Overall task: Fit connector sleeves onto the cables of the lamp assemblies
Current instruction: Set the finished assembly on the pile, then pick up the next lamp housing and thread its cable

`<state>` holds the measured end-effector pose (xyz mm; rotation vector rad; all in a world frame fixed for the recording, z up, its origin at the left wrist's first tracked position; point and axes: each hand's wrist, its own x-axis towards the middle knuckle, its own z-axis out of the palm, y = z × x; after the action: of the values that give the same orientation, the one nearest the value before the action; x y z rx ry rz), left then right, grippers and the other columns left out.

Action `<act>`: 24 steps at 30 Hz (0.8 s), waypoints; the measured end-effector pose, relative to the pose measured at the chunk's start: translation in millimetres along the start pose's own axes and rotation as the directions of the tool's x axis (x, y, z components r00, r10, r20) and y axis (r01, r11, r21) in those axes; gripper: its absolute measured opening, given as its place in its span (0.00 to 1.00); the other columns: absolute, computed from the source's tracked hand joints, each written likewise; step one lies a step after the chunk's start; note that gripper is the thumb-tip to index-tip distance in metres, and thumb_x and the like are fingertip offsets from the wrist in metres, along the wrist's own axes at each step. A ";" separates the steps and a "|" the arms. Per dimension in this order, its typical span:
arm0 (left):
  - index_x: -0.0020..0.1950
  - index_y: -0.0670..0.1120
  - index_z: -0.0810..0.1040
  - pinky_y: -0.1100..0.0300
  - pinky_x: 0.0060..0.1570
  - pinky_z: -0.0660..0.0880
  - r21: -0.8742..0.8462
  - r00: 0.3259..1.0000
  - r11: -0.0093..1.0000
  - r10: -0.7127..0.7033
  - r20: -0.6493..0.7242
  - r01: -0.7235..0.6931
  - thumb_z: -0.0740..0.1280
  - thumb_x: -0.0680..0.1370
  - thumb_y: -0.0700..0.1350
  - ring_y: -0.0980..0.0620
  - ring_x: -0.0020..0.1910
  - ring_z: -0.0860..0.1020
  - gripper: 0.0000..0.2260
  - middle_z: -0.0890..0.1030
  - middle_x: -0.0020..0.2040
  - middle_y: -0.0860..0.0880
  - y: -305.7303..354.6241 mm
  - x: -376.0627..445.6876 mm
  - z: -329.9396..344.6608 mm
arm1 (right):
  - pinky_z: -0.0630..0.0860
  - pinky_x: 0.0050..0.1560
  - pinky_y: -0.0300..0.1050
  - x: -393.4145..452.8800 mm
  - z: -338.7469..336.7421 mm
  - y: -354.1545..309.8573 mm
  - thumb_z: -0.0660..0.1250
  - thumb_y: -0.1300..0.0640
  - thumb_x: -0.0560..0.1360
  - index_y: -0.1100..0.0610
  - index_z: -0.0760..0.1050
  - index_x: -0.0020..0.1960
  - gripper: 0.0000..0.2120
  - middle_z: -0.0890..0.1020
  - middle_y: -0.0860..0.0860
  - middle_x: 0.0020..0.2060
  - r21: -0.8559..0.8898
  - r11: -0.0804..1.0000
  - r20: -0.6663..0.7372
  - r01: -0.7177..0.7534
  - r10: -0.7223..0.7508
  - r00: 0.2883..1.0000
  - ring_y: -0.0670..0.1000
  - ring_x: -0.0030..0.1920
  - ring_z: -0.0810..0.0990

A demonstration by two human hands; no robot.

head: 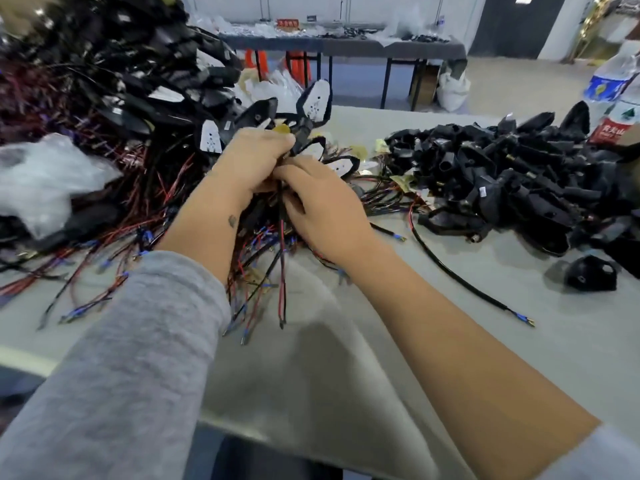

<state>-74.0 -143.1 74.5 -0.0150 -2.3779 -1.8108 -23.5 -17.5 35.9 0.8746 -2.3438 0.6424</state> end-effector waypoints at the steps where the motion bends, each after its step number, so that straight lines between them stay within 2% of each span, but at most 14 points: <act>1: 0.36 0.47 0.75 0.61 0.32 0.69 0.078 0.999 0.996 0.034 -0.024 -0.032 0.66 0.77 0.45 0.54 0.28 0.70 0.10 0.72 0.28 0.51 -3.4 3.0 -6.4 | 0.72 0.57 0.54 2.7 4.3 -3.8 0.63 0.64 0.75 0.62 0.77 0.60 0.14 0.78 0.58 0.57 0.004 1.000 0.028 0.005 -0.005 1.000 0.59 0.60 0.74; 3: 0.33 0.49 0.78 0.58 0.37 0.73 0.238 0.992 0.970 0.076 -0.105 -0.049 0.66 0.77 0.46 0.52 0.31 0.73 0.12 0.77 0.28 0.54 -13.5 6.5 -14.7 | 0.72 0.55 0.52 2.4 11.9 -7.9 0.63 0.62 0.77 0.60 0.78 0.59 0.12 0.78 0.56 0.56 -0.001 1.000 0.045 -0.001 0.001 0.999 0.57 0.59 0.75; 5: 0.35 0.50 0.80 0.55 0.44 0.76 0.345 0.976 0.937 0.123 -0.182 -0.054 0.67 0.76 0.49 0.50 0.36 0.77 0.10 0.80 0.32 0.52 -23.5 6.6 -17.1 | 0.73 0.52 0.53 -2.1 16.4 -8.7 0.61 0.60 0.78 0.59 0.78 0.57 0.10 0.78 0.54 0.54 -0.011 0.999 0.051 -0.031 0.032 0.998 0.55 0.57 0.75; 9: 0.42 0.53 0.80 0.59 0.42 0.69 0.488 0.927 0.872 0.210 -0.311 -0.034 0.68 0.74 0.54 0.50 0.43 0.79 0.06 0.78 0.35 0.55 -30.1 1.2 -11.4 | 0.74 0.47 0.52 -16.5 10.1 2.1 0.61 0.60 0.78 0.58 0.79 0.54 0.09 0.79 0.53 0.50 -0.008 0.995 0.054 -0.101 0.101 0.993 0.53 0.54 0.76; 12: 0.53 0.49 0.81 0.56 0.48 0.72 0.571 0.928 0.821 0.214 -0.304 -0.002 0.67 0.75 0.52 0.46 0.55 0.78 0.11 0.82 0.50 0.48 -32.3 2.0 -3.8 | 0.74 0.47 0.52 -32.9 -3.3 20.3 0.61 0.60 0.78 0.58 0.79 0.53 0.09 0.79 0.53 0.48 -0.024 0.985 0.049 -0.169 0.170 0.984 0.53 0.53 0.77; 14: 0.60 0.48 0.78 0.50 0.57 0.72 0.621 0.927 0.781 0.186 -0.325 0.061 0.67 0.75 0.51 0.41 0.63 0.73 0.15 0.78 0.60 0.44 -33.8 0.3 3.3 | 0.73 0.47 0.50 -45.3 -14.1 36.1 0.61 0.59 0.78 0.57 0.79 0.53 0.09 0.79 0.52 0.47 -0.052 0.973 0.044 -0.226 0.228 0.973 0.53 0.52 0.76; 16: 0.61 0.48 0.76 0.46 0.60 0.69 0.654 0.900 0.751 0.222 -0.376 0.089 0.67 0.75 0.49 0.39 0.65 0.68 0.15 0.73 0.63 0.42 -32.7 -6.8 14.8 | 0.71 0.44 0.47 -58.6 -23.9 54.0 0.60 0.57 0.78 0.55 0.79 0.52 0.09 0.78 0.51 0.48 -0.124 0.939 0.038 -0.319 0.326 0.945 0.52 0.52 0.76; 19: 0.60 0.49 0.75 0.46 0.61 0.64 0.641 0.808 0.768 0.375 -0.454 0.004 0.65 0.75 0.44 0.41 0.66 0.66 0.14 0.71 0.63 0.45 -28.1 -20.7 42.0 | 0.68 0.42 0.46 -79.7 -36.4 81.4 0.60 0.55 0.77 0.53 0.78 0.51 0.08 0.75 0.50 0.49 -0.266 0.819 0.022 -0.509 0.533 0.846 0.54 0.53 0.74; 21: 0.58 0.49 0.76 0.50 0.60 0.63 0.596 0.765 0.798 0.440 -0.470 -0.093 0.63 0.74 0.41 0.42 0.64 0.67 0.13 0.72 0.62 0.46 -24.3 -29.3 66.0 | 0.69 0.44 0.46 -93.9 -43.7 94.8 0.61 0.55 0.76 0.53 0.78 0.54 0.10 0.74 0.52 0.52 -0.329 0.732 0.034 -0.597 0.641 0.767 0.56 0.56 0.73; 23: 0.53 0.48 0.79 0.52 0.57 0.64 0.536 0.771 0.813 0.487 -0.410 -0.228 0.60 0.73 0.39 0.43 0.60 0.70 0.12 0.75 0.57 0.47 -20.3 -38.3 95.7 | 0.72 0.48 0.48 -105.9 -49.7 104.2 0.62 0.52 0.77 0.56 0.77 0.55 0.11 0.74 0.54 0.53 -0.388 0.675 0.051 -0.628 0.696 0.716 0.58 0.57 0.73; 24: 0.49 0.48 0.80 0.54 0.56 0.66 0.470 0.798 0.831 0.487 -0.355 -0.298 0.59 0.73 0.39 0.45 0.56 0.72 0.12 0.76 0.52 0.50 -19.4 -42.6 111.7 | 0.72 0.49 0.49 -110.4 -51.9 106.9 0.62 0.51 0.78 0.58 0.76 0.54 0.12 0.74 0.55 0.53 -0.408 0.656 0.054 -0.635 0.711 0.701 0.59 0.56 0.73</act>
<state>-46.7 -37.6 21.7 -0.0361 -2.1285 -0.9841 -11.2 133.7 -21.7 -0.1621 -2.8569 0.3648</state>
